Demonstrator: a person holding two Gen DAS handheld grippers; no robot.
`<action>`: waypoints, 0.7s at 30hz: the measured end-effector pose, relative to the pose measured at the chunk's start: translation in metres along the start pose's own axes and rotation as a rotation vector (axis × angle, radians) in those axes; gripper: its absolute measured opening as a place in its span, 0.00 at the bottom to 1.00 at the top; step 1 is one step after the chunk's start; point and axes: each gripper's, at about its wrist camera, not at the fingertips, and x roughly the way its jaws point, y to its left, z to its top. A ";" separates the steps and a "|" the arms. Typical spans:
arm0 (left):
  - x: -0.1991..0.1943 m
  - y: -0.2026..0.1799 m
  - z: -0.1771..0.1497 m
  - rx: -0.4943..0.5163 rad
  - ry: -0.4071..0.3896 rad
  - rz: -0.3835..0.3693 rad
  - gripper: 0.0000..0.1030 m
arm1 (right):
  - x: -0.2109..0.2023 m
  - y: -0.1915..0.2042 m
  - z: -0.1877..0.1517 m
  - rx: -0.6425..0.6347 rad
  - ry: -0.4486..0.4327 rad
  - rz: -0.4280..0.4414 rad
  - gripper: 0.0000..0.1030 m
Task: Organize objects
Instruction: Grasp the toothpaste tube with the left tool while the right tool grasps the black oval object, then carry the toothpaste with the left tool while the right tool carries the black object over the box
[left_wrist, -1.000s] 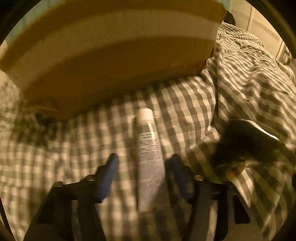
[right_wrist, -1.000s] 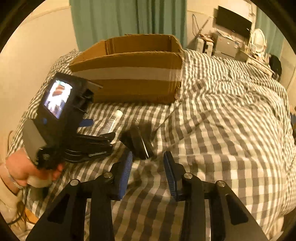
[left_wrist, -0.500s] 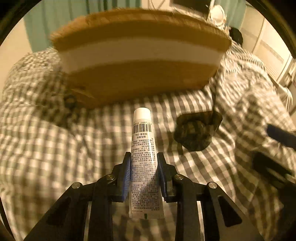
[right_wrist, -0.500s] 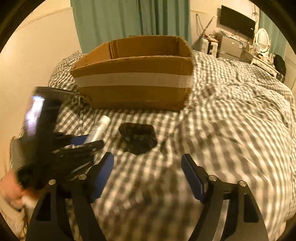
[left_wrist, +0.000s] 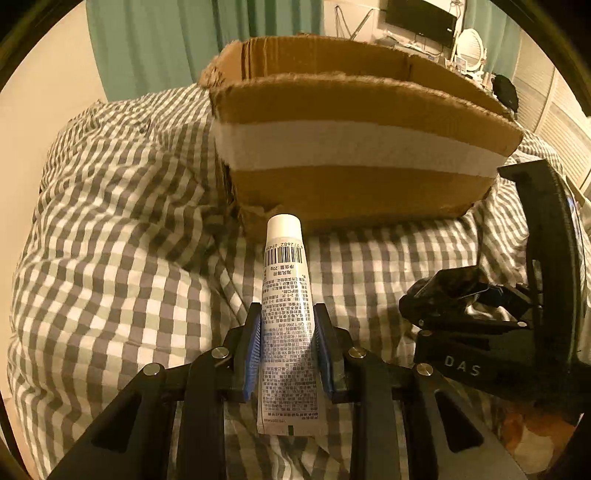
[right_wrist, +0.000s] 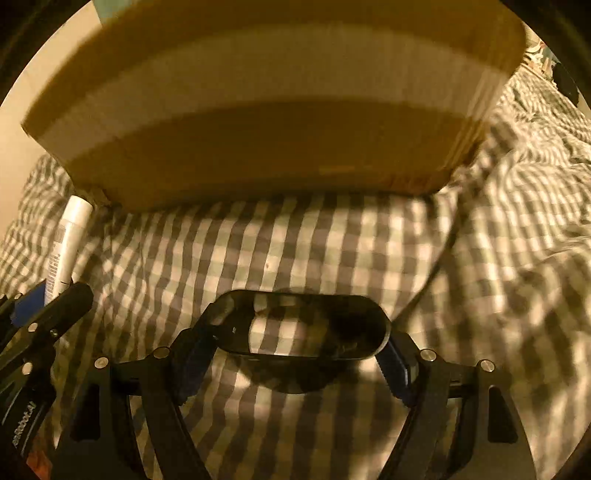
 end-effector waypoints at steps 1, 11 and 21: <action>0.001 0.000 0.000 -0.003 0.004 -0.002 0.26 | 0.003 0.001 0.000 -0.003 0.004 -0.006 0.75; -0.005 -0.007 -0.007 0.014 -0.006 -0.020 0.26 | -0.015 0.007 -0.020 -0.049 -0.075 -0.090 0.73; -0.059 -0.012 0.004 0.023 -0.103 -0.030 0.26 | -0.112 0.014 -0.039 -0.104 -0.245 -0.143 0.73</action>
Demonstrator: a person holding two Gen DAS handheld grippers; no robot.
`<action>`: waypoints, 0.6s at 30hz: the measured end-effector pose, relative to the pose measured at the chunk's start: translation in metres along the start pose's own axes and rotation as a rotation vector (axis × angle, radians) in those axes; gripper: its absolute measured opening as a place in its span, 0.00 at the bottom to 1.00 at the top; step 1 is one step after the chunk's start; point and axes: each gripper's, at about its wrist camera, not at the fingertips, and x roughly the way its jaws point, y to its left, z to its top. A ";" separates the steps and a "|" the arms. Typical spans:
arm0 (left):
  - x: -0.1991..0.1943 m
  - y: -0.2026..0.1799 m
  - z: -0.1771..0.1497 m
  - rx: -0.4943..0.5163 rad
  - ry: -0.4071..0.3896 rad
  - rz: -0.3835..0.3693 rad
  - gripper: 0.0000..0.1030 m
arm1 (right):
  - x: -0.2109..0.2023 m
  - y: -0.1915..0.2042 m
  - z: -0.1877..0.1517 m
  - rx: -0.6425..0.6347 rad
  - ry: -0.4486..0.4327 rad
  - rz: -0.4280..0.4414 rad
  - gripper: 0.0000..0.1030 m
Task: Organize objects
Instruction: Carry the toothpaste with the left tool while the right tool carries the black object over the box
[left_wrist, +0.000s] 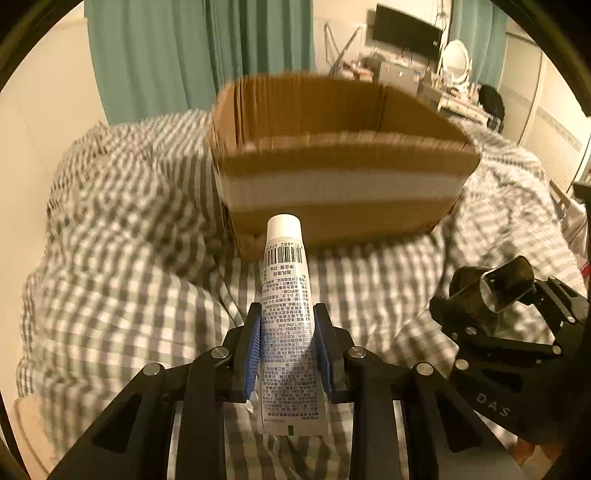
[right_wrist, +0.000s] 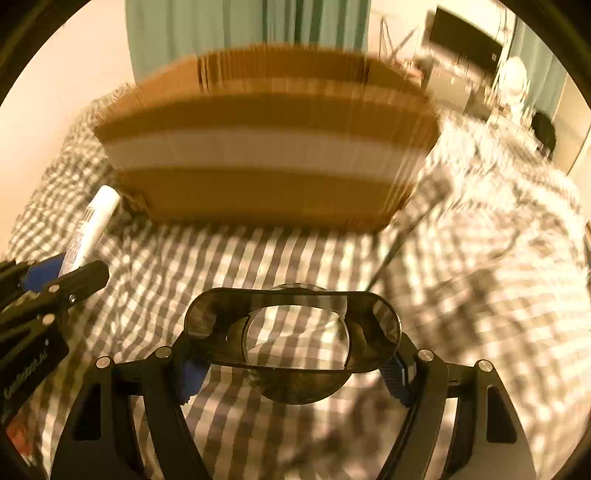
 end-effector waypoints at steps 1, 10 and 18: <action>-0.008 0.000 0.003 0.001 -0.016 0.000 0.26 | -0.010 -0.002 0.002 0.000 -0.017 -0.001 0.73; -0.093 -0.007 0.050 0.043 -0.195 0.043 0.26 | -0.105 0.006 0.060 -0.019 -0.203 0.009 0.73; -0.100 -0.013 0.138 0.080 -0.248 0.084 0.26 | -0.132 -0.001 0.139 -0.009 -0.299 0.058 0.73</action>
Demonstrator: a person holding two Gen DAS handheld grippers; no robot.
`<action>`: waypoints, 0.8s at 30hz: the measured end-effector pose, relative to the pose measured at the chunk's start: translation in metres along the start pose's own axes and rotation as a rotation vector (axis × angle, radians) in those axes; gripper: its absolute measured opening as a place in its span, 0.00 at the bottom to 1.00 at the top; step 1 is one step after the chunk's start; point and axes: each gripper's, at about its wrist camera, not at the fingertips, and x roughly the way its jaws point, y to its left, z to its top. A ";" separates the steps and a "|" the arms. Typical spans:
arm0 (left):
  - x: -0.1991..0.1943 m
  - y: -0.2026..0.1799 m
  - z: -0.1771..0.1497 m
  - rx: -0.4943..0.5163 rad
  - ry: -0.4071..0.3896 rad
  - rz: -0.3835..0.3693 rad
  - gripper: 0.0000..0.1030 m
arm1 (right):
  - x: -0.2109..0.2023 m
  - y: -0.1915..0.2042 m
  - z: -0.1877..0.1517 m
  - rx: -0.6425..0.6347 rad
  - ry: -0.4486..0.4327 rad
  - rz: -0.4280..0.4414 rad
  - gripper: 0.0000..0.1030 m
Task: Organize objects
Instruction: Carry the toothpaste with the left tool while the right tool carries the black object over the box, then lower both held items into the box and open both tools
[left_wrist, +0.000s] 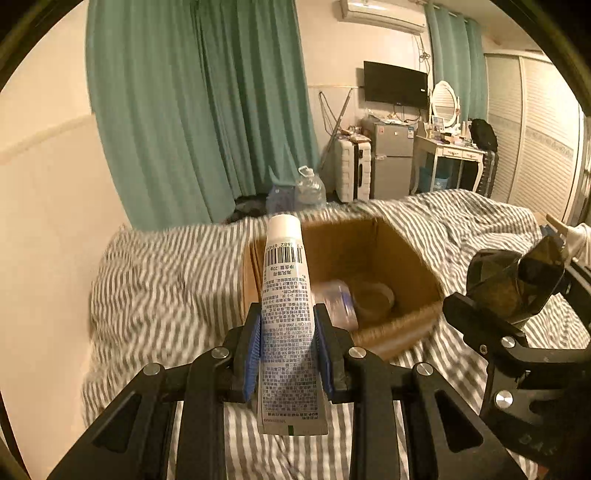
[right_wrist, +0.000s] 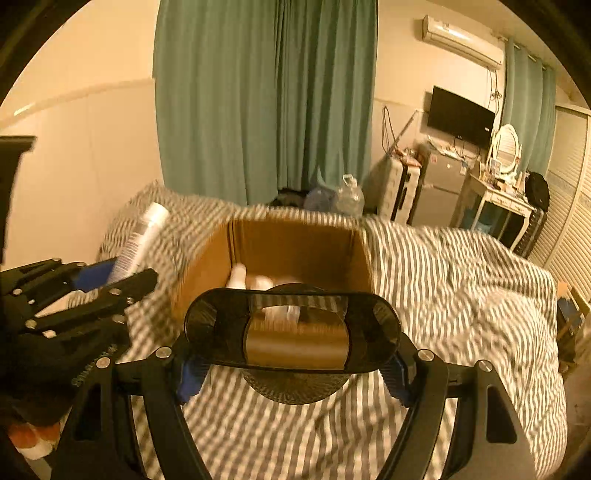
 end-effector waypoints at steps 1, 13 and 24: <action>0.006 0.000 0.008 -0.003 -0.003 -0.001 0.26 | 0.003 -0.001 0.009 0.005 -0.004 0.004 0.73; 0.143 0.017 0.044 -0.067 0.160 -0.045 0.26 | 0.135 -0.052 0.073 0.099 0.132 -0.012 0.73; 0.235 0.003 0.024 -0.066 0.254 -0.128 0.30 | 0.230 -0.093 0.031 0.165 0.237 0.055 0.74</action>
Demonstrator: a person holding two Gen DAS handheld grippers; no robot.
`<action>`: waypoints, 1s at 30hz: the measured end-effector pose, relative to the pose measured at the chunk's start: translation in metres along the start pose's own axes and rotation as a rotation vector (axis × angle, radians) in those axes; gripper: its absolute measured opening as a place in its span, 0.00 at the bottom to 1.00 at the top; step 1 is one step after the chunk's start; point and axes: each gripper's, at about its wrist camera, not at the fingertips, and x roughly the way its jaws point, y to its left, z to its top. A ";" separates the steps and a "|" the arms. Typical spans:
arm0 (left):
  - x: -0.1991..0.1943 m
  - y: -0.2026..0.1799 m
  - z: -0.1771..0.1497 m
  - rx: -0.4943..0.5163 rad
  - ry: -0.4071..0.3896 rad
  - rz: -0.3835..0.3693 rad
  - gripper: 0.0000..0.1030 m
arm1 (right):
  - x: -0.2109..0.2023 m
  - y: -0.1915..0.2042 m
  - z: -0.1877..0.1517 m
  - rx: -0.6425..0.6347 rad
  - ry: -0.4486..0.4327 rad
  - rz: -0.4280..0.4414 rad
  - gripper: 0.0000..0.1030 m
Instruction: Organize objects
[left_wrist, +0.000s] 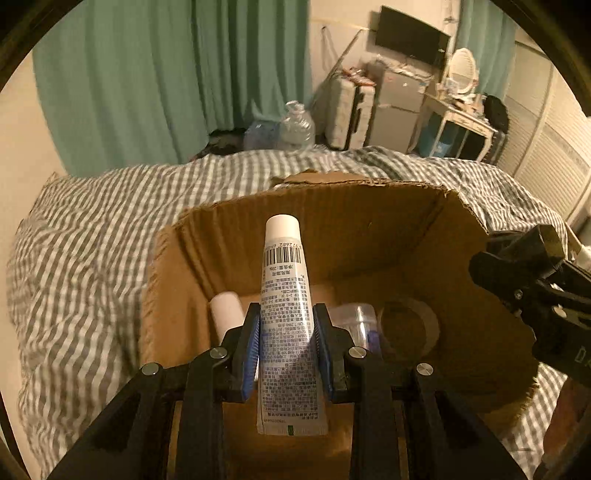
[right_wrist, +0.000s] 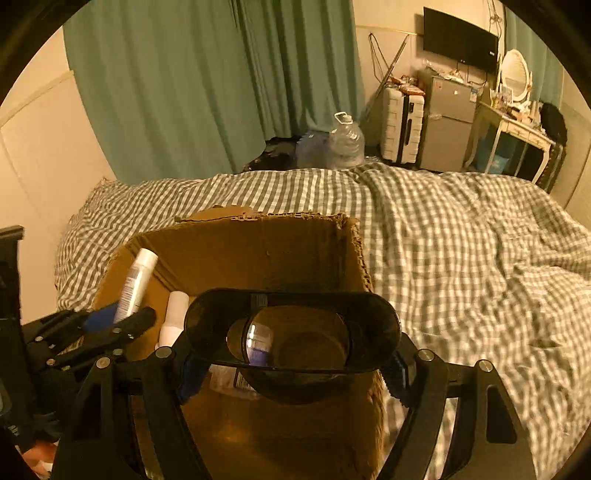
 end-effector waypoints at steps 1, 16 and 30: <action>0.002 -0.001 0.000 0.008 -0.001 0.001 0.37 | 0.003 -0.002 0.001 0.000 -0.008 0.001 0.74; -0.054 0.003 0.007 -0.010 -0.118 0.061 0.85 | -0.045 -0.007 0.006 0.029 -0.149 0.031 0.91; -0.253 -0.020 -0.008 -0.008 -0.425 0.135 0.99 | -0.230 0.017 -0.018 0.013 -0.397 -0.041 0.99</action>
